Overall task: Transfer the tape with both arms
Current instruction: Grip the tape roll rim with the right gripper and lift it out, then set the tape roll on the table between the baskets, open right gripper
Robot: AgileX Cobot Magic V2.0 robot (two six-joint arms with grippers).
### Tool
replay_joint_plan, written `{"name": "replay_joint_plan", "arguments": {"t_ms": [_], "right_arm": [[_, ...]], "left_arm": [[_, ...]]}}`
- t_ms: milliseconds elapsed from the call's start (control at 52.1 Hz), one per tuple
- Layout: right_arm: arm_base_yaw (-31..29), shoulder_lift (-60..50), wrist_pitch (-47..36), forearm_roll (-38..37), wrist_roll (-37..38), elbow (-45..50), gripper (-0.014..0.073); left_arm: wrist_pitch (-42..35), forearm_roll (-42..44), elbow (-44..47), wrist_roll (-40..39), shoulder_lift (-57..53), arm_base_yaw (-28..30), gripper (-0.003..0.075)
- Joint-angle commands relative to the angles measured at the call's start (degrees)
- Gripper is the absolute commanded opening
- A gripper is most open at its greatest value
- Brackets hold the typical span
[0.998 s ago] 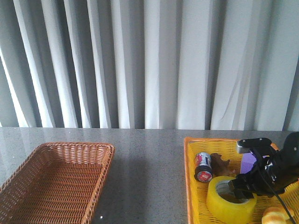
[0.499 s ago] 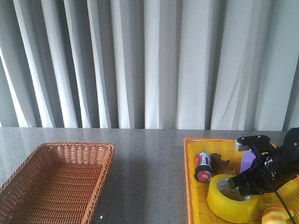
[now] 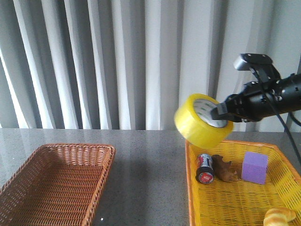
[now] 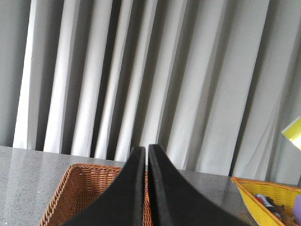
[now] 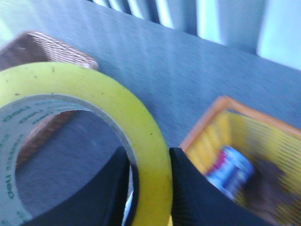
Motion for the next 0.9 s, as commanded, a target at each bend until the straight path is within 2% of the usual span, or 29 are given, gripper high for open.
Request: {"name": "replay_joint_plan", "arguments": {"t_ms": [0, 154, 269, 346, 710, 883], "right_arm": [[5.3, -2.1, -1.9, 12.1, -8.7, -2.2, -0.0008], [13.4, 3.1, -5.1, 11.6, -11.0, -2.2, -0.0006], [16.7, 8.2, -6.5, 7.1, -11.4, -2.2, -0.0006], [17.3, 11.4, -6.6, 3.2, -10.8, -2.2, -0.0006], [17.2, 18.8, -8.0, -2.1, -10.3, -2.2, 0.0001], [17.2, 19.2, -9.1, -5.1, -9.6, -2.2, 0.0043]], "left_arm": [[-3.7, -0.5, -1.9, -0.5, 1.0, -0.2, 0.0004], [-3.6, -0.5, -1.9, -0.5, 1.0, -0.2, 0.0004], [-3.6, -0.5, -1.9, -0.5, 1.0, -0.2, 0.0004], [-3.6, -0.5, -1.9, -0.5, 1.0, -0.2, 0.0004], [-3.6, -0.5, -1.9, -0.5, 1.0, -0.2, 0.0004], [-3.6, -0.5, -1.9, -0.5, 1.0, -0.2, 0.0004]]}}
